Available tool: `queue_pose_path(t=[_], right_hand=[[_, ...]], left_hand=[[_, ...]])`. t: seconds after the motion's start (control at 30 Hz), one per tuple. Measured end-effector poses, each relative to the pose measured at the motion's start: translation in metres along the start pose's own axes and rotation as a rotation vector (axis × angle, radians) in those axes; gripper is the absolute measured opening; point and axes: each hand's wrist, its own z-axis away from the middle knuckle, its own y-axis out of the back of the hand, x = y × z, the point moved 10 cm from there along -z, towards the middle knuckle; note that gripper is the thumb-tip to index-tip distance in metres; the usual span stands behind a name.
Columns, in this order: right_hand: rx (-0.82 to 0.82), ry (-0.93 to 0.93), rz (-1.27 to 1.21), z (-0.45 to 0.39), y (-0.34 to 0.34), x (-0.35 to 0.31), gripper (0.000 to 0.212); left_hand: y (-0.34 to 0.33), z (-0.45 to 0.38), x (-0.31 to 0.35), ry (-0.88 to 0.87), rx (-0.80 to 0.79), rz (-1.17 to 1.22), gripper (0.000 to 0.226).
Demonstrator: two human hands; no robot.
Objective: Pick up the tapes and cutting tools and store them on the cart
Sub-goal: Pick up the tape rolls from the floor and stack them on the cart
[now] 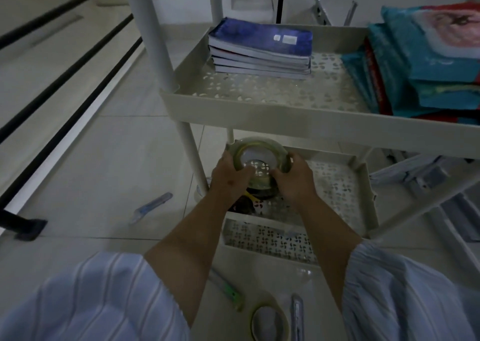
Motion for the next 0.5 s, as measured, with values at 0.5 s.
queue_pose_path(t=[0.5], right_hand=[[-0.035,0.099,-0.087,-0.001,-0.013,0.002,0.040]], left_hand=[[-0.008,0.005,-0.010,-0.027,0.006,-0.300,0.070]])
